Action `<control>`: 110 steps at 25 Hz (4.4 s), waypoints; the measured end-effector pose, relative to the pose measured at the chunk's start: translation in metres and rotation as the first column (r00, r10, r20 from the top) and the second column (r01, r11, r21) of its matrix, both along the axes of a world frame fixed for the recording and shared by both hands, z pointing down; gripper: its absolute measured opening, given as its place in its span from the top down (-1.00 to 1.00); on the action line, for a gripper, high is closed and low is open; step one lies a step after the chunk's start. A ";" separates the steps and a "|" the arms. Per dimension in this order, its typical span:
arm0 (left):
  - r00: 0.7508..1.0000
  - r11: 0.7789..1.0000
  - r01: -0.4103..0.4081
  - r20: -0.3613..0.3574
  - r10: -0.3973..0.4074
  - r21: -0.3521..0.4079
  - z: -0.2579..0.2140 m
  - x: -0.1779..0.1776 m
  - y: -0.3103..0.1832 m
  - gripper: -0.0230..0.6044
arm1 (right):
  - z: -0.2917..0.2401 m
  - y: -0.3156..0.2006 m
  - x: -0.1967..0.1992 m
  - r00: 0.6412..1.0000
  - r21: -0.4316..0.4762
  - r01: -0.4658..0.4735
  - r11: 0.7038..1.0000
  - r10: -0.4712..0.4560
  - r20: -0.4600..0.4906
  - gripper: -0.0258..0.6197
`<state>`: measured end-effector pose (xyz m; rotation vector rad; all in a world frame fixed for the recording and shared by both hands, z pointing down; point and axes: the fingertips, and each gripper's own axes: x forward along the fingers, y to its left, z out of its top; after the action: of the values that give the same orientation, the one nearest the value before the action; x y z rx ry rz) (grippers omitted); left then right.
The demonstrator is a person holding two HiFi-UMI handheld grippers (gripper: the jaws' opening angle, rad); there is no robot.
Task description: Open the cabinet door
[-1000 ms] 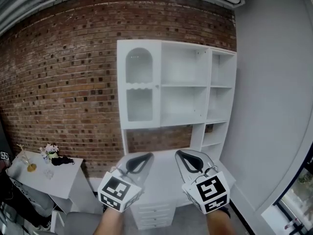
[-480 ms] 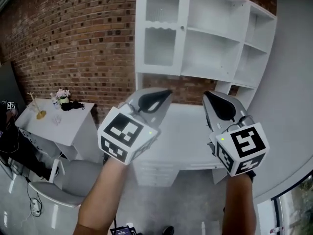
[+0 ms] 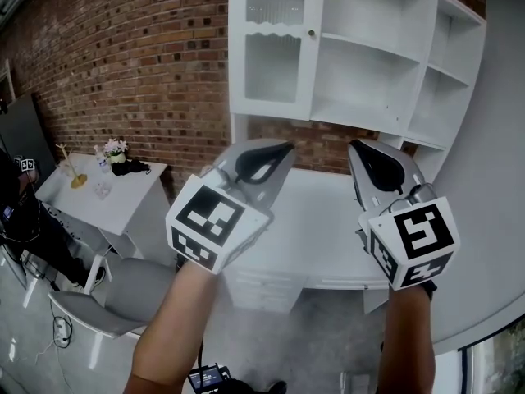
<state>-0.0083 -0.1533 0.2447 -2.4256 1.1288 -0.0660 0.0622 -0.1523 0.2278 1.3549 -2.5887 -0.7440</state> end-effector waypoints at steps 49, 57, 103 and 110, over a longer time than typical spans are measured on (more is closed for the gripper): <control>0.999 0.996 0.042 0.025 -0.044 0.073 -0.042 0.034 -0.296 0.92 | 0.010 -0.267 0.031 1.000 -0.019 -0.019 1.000 0.019 0.005 0.91; 0.995 0.991 0.084 0.037 -0.088 0.105 -0.053 0.039 -0.343 0.92 | 0.018 -0.312 0.042 0.999 -0.031 -0.018 0.999 0.019 0.029 0.91; 0.939 0.870 0.334 -0.054 -0.339 0.362 -0.141 0.015 -0.427 0.69 | 0.013 -0.401 0.041 0.998 -0.049 0.056 0.997 -0.058 -0.029 0.91; 0.944 0.872 0.322 -0.061 -0.323 0.370 -0.141 -0.002 -0.382 0.68 | 0.005 -0.381 0.013 0.989 -0.032 0.138 0.990 -0.140 -0.040 0.91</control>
<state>-0.0100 -0.5350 0.1040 -1.8845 1.3948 0.0392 0.0755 -0.5335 0.2329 1.1473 -2.6712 -0.7429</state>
